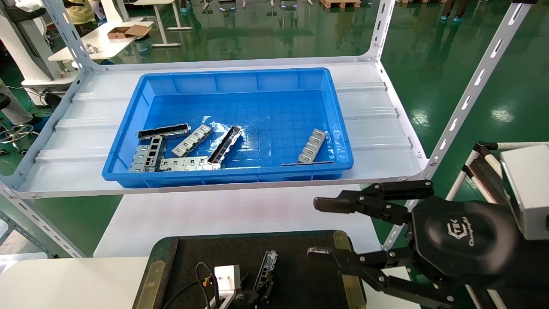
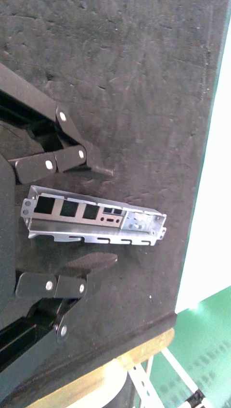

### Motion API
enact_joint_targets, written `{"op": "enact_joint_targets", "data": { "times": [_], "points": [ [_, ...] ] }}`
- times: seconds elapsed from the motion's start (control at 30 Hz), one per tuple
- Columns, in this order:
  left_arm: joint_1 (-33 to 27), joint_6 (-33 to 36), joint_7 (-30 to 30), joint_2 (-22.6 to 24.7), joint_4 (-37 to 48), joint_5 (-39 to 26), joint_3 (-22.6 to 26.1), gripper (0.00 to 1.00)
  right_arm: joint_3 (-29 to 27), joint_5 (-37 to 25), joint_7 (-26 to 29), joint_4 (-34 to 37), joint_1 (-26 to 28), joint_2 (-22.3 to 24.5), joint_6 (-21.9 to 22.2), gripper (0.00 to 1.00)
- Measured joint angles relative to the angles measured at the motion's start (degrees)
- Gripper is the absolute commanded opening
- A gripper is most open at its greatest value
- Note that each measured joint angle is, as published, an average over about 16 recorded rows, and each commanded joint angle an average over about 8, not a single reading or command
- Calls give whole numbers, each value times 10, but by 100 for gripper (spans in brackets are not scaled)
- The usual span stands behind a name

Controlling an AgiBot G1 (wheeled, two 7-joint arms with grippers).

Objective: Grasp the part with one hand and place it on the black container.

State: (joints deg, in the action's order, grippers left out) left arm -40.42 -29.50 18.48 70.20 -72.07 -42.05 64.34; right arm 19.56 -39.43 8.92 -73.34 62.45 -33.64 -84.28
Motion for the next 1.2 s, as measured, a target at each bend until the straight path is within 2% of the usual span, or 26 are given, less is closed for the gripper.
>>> {"op": "enact_joint_targets", "data": {
  "times": [0.2,0.43,0.77,0.97,1.2],
  "points": [
    [4,36,8,-35,-25,-29,-6,100,0,0,0,0,0,0,0,100],
    [13,121,26,-92,-50,-85,-30,100,0,0,0,0,0,0,0,100],
    [40,298,26,-169,-60,-161,-119,100,0,0,0,0,0,0,0,100],
    [70,424,-33,-203,-60,-154,-204,100,0,0,0,0,0,0,0,100],
    [122,568,-158,-227,-56,-92,-318,100,0,0,0,0,0,0,0,100]
  ]
}}
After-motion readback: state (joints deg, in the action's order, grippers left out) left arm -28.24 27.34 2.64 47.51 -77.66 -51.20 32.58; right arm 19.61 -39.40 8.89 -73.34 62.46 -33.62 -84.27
